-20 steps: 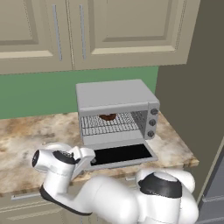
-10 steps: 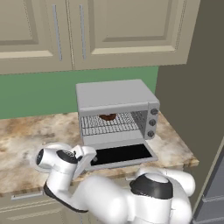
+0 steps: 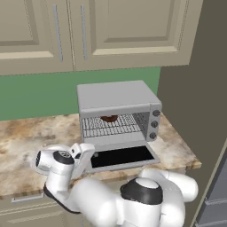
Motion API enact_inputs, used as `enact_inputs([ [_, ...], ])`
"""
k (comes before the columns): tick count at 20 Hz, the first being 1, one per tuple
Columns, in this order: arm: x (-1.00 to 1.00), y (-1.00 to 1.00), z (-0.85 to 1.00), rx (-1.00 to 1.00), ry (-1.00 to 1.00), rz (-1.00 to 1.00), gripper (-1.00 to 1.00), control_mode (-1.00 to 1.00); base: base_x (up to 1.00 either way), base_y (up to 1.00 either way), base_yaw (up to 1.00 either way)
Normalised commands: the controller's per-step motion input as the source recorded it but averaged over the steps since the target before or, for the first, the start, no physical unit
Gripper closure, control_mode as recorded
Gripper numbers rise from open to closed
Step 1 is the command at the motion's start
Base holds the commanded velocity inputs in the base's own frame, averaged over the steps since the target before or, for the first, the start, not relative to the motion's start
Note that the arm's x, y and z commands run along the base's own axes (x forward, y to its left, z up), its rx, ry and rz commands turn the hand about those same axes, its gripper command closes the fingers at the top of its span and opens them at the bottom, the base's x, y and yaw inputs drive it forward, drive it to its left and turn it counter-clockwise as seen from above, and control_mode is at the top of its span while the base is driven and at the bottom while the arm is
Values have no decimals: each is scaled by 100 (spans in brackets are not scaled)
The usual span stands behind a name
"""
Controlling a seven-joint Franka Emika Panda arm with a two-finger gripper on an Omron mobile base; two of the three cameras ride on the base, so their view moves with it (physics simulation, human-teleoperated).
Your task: Pick up the bagel from the plate, place it on the toaster oven rack, close the door, and set the timer.
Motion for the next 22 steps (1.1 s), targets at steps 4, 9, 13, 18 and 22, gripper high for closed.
enact_inputs([
  [4, 19, -43, 35, -21, -3, 0, -100, -100, 0, 0, 0],
  [9, 13, -39, 49, -22, 0, 0, -100, -100, 0, 0, 0],
  [13, 21, -39, 53, -16, 0, 12, -100, -100, 0, 0, 0],
  [18, 33, -42, 57, -12, 0, 24, -100, -100, 0, 0, 0],
  [22, 34, -45, 56, -11, 0, 29, -100, -100, 0, 0, 0],
])
